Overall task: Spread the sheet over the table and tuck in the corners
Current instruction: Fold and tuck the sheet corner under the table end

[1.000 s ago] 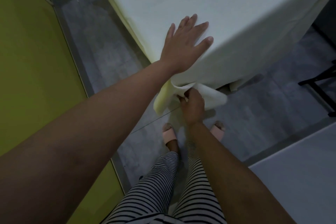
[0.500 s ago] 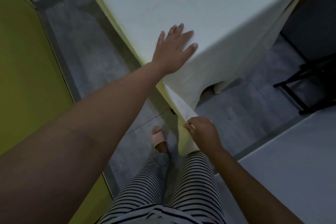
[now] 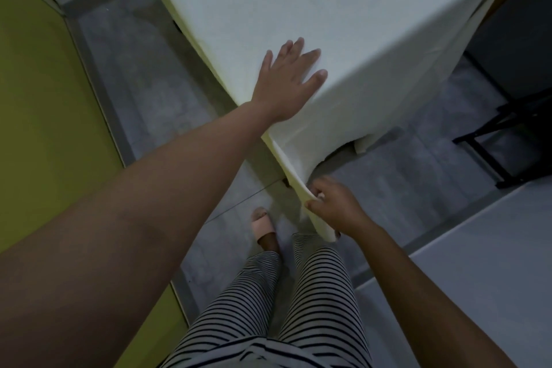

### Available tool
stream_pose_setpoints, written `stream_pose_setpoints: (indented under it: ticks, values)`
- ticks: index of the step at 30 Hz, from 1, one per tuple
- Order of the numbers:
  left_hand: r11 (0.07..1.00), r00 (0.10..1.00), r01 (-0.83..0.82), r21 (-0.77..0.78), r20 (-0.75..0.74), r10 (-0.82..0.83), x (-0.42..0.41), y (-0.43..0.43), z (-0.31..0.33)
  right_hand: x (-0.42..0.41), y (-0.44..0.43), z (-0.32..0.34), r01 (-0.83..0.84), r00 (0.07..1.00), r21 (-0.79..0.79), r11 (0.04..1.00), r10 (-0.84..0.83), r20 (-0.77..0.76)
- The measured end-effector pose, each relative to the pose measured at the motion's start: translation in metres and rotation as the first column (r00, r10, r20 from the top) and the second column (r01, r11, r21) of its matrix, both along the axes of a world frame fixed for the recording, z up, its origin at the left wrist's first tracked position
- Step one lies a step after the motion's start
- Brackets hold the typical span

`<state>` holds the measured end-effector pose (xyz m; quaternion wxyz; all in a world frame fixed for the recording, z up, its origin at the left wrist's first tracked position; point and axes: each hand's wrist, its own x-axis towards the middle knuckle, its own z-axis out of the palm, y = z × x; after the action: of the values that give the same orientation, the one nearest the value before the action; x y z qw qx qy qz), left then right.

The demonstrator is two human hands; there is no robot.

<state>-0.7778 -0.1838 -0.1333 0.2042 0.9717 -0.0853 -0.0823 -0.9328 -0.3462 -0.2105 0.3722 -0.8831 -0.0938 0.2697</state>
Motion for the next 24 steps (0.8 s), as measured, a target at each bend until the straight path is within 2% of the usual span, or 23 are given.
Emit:
stream_pose_setpoints:
  ticks: [3,6,10,13,15,17,19,20,22,23,24]
  values:
    - [1.0,1.0,-0.007,0.01,0.003,0.007,0.001,0.0,-0.001,0.001,0.0,-0.001,0.0,0.997,0.083,0.997,0.006,-0.071]
    - [1.0,1.0,-0.008,0.006,0.014,0.008,0.003,0.0,-0.002,0.002,-0.007,-0.005,0.074,0.993,0.163,0.984,-0.057,-0.108]
    - [1.0,1.0,-0.014,0.005,0.015,0.014,0.004,0.0,-0.004,0.006,-0.019,-0.02,0.132,0.99,-0.059,0.989,-0.135,-0.049]
    - [1.0,1.0,0.001,0.015,0.005,-0.001,0.003,-0.001,-0.003,0.022,-0.013,-0.019,0.076,0.994,-0.165,0.983,-0.063,0.086]
    - [1.0,1.0,0.012,0.01,-0.012,-0.012,0.004,-0.001,-0.003,0.029,-0.001,-0.01,0.068,0.976,-0.113,0.991,-0.043,0.214]
    - [1.0,1.0,0.013,0.006,-0.014,-0.013,0.005,0.0,-0.005,0.03,0.01,0.001,0.114,0.937,-0.023,0.993,-0.099,0.336]
    - [1.0,1.0,0.009,0.007,-0.011,-0.009,0.005,0.0,-0.006,0.029,0.012,0.006,0.156,0.915,0.0,0.988,-0.144,0.377]
    - [1.0,1.0,0.009,0.01,-0.013,-0.008,0.005,0.0,-0.006,0.029,0.007,0.001,0.162,0.932,-0.038,0.986,-0.14,0.335]
    - [1.0,0.999,0.019,0.022,-0.031,-0.018,0.005,-0.002,-0.003,0.024,-0.008,-0.016,0.183,0.98,-0.151,0.972,-0.168,0.108]
    - [0.999,0.998,0.032,0.03,-0.047,-0.031,0.004,-0.002,-0.001,0.021,-0.014,-0.024,0.209,0.976,-0.184,0.96,-0.217,-0.026]
    - [0.998,0.997,0.048,0.036,-0.064,-0.046,0.003,-0.001,0.001,0.018,-0.017,-0.032,0.236,0.962,-0.209,0.949,-0.258,-0.088]
